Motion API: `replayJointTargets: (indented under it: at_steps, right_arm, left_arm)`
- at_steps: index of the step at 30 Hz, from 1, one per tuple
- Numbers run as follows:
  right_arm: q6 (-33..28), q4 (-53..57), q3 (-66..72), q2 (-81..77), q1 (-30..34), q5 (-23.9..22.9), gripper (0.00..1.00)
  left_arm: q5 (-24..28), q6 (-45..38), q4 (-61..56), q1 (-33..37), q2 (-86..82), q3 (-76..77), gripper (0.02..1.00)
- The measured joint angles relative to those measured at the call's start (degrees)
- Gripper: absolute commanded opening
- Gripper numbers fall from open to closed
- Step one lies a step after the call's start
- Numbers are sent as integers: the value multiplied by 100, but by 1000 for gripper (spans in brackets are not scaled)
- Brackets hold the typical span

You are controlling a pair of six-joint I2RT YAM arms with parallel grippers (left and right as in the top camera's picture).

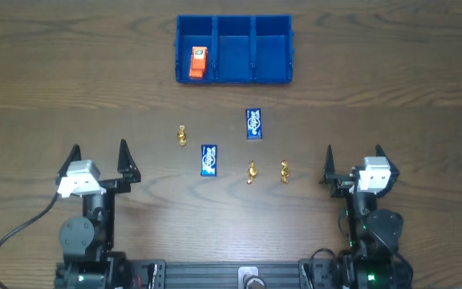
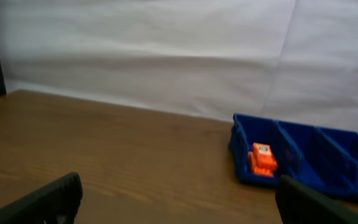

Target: Sort Candies Into Trays

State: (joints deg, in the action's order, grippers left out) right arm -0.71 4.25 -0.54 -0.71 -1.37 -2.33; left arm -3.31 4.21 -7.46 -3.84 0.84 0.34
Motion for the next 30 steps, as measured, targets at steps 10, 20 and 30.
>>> replayJointTargets:
  at_steps: [10, 20, 30]
  right_arm:
    - [2, -2, 0, 0, 0, 2, 998]
    - [0, -2, 0, 0, 0, 0, 998]
    - [0, -2, 0, 0, 0, 2, 998]
  left_arm:
    - [131, -20, 485, -28, -4, 0, 998]
    - [328, -321, 946, -50, -11, 103, 998]
    - [343, -321, 962, -50, -9, 109, 998]
